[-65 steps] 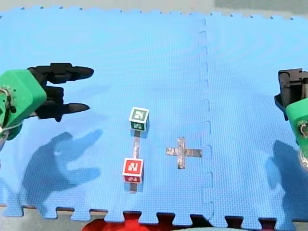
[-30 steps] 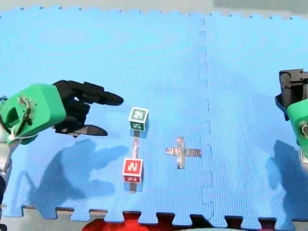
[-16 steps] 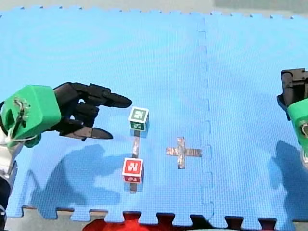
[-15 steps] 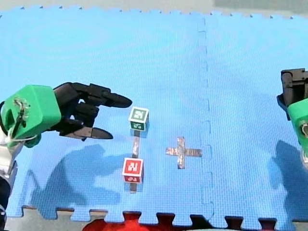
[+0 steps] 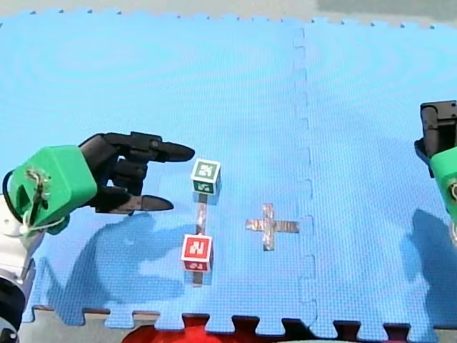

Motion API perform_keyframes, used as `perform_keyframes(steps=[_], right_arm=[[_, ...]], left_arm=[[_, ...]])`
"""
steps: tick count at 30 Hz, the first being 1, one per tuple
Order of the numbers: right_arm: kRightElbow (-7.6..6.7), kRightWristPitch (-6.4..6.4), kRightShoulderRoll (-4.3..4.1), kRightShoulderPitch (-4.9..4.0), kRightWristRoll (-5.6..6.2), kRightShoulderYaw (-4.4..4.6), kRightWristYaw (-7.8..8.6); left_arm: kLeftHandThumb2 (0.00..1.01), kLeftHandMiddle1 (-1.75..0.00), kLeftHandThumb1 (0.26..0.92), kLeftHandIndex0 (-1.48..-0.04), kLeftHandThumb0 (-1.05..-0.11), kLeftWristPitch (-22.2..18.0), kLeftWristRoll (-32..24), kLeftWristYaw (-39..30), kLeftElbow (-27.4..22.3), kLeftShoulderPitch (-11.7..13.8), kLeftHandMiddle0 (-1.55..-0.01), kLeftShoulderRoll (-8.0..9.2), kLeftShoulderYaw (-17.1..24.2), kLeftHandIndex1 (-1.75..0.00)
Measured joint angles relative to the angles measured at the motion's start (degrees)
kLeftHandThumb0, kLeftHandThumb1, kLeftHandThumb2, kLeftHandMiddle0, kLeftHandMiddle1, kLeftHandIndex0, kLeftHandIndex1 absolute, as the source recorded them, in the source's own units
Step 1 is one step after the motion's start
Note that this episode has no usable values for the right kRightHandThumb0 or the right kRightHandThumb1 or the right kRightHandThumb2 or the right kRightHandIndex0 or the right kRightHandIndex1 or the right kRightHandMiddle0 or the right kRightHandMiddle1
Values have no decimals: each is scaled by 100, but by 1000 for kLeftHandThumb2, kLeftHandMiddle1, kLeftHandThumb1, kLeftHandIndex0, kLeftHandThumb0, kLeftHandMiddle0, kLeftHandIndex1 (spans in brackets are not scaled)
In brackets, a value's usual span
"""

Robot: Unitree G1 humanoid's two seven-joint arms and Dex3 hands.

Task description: Stack cube left

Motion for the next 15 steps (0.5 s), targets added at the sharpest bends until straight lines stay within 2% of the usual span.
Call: perform_keyframes(steps=[8,15], right_arm=[[-42,-119,-39,14,9,-6,41],[-76,-175,-53,32,13,-8,50]], left_arm=[[2,-1746,676,-763,-839,-181,25,71,-298,340,-896,-15,-33,0],[10,-1746,699,-762,-885,-183,194,85,-559,518,-896,110,-176,-2]])
